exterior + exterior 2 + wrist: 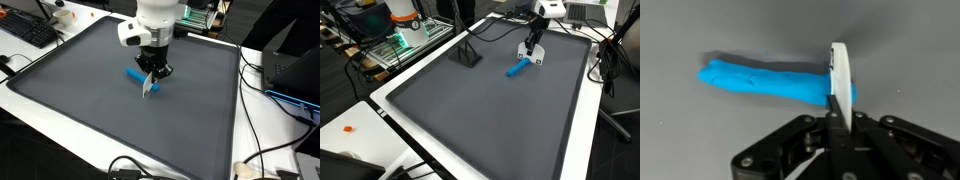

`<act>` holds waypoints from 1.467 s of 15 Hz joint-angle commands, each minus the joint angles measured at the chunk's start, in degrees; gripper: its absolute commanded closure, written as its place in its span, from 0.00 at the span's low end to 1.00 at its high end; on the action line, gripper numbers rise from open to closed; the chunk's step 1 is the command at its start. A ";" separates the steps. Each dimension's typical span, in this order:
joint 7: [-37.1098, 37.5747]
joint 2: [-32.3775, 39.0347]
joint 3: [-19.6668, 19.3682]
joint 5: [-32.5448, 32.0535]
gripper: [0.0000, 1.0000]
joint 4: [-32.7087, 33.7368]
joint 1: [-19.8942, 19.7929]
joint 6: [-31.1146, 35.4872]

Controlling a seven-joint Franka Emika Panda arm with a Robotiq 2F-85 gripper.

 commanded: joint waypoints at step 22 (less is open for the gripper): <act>-3.99 1.01 0.71 1.40 0.99 2.06 -0.93 -9.50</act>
